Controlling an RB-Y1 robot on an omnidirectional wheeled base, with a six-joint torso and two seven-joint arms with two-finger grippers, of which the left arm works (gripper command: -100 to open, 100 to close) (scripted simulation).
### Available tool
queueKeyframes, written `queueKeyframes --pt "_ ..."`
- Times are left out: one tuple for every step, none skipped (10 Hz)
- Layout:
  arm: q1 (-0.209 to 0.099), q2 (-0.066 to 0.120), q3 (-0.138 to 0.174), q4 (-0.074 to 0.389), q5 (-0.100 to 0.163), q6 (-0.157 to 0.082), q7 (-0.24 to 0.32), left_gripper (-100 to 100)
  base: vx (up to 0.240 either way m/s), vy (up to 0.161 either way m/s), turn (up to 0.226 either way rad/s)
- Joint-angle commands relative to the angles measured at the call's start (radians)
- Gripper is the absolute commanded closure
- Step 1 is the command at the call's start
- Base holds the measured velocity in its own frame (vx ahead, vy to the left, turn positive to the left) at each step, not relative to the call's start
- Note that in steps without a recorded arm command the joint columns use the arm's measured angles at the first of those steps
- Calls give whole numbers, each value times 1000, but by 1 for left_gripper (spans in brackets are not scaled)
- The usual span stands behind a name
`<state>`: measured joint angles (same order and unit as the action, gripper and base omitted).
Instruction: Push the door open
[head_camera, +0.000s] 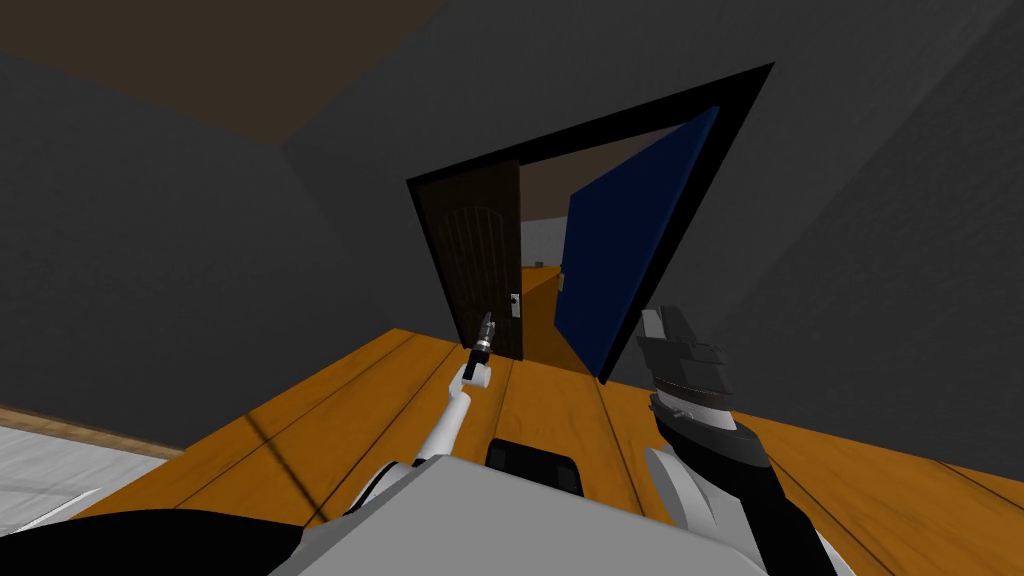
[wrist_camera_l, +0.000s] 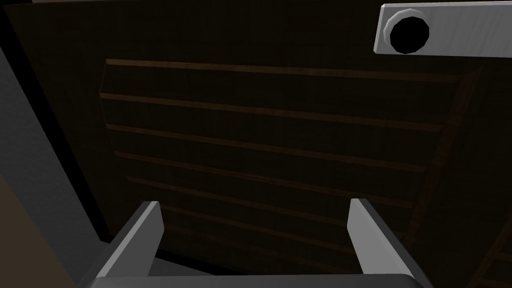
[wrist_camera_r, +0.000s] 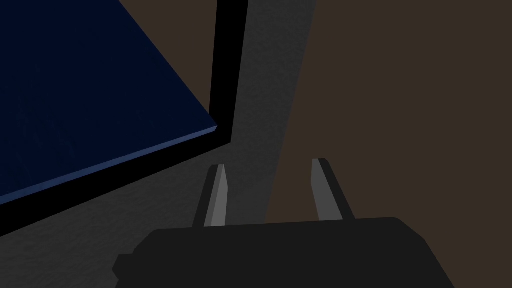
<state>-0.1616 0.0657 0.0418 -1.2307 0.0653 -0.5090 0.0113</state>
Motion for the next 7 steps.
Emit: queueKeyframes --pt "-30 -5 0 50 -2 1 -5 -100 80 25 -5" --pt "-30 -5 0 57 -2 1 -5 -100 62 20 -6" --pt "-49 -7 1 91 -3 3 -8 -100 47 13 -2" --pt "-68 -10 1 124 -4 6 -10 -100 76 25 -4" --pt "-87 -12 1 158 -5 9 -13 -100 92 15 -10" --pt "-121 -18 1 213 -6 14 -18 -100 129 41 -7" --pt "-138 -21 1 246 -7 17 -21 -100 140 40 -11"
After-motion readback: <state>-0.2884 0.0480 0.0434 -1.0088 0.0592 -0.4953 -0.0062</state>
